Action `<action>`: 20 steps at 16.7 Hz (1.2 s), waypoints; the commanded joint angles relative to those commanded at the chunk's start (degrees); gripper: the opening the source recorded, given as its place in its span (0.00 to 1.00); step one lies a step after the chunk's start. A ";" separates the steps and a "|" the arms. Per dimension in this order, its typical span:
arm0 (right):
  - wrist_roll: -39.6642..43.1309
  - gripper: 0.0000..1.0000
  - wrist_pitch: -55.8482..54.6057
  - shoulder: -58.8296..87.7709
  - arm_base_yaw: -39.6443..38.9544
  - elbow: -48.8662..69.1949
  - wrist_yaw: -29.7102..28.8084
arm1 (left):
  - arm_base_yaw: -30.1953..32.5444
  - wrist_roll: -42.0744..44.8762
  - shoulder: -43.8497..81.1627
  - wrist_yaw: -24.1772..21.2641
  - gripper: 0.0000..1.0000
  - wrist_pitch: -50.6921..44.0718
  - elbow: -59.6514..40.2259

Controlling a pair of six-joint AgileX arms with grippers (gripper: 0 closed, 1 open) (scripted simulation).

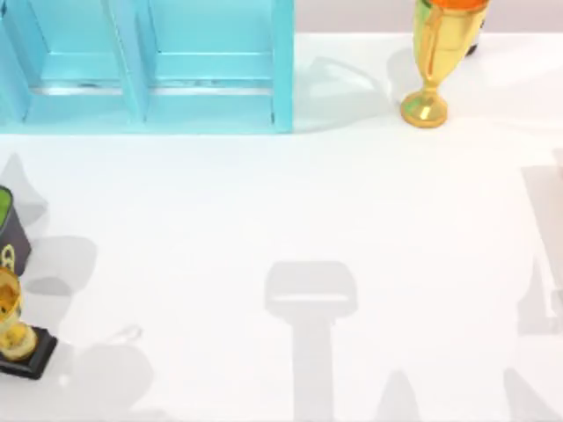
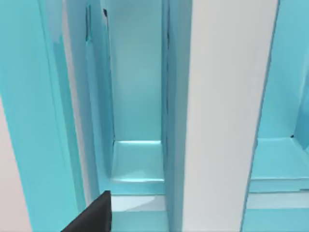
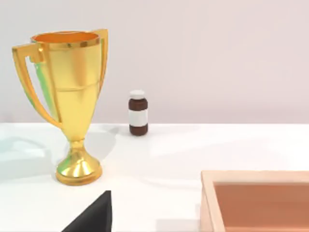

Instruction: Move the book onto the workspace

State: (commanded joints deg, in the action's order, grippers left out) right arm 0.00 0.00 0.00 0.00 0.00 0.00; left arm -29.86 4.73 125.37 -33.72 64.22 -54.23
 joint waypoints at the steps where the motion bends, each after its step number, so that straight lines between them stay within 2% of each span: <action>1: 0.00 1.00 0.00 0.00 0.00 0.00 0.00 | 0.54 -0.16 -0.24 0.61 1.00 -0.90 -1.02; 8: 0.00 1.00 0.00 0.00 0.00 0.00 0.00 | 6.66 -1.12 7.51 6.38 1.00 -8.92 -17.26; 12: 0.00 1.00 0.00 0.00 0.00 0.00 0.00 | 6.54 -1.01 13.14 6.30 1.00 -10.34 -24.12; 17: 0.00 1.00 0.00 0.00 0.00 0.00 0.00 | 6.36 -0.97 13.94 6.16 1.00 -10.29 -24.71; 20: 0.00 1.00 0.00 0.00 0.00 0.00 0.00 | 6.36 -0.97 13.94 6.16 0.77 -10.29 -24.71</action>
State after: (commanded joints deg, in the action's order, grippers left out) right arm 0.00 0.00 0.00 0.00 0.00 0.00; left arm -23.50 3.76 139.31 -27.56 53.94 -78.94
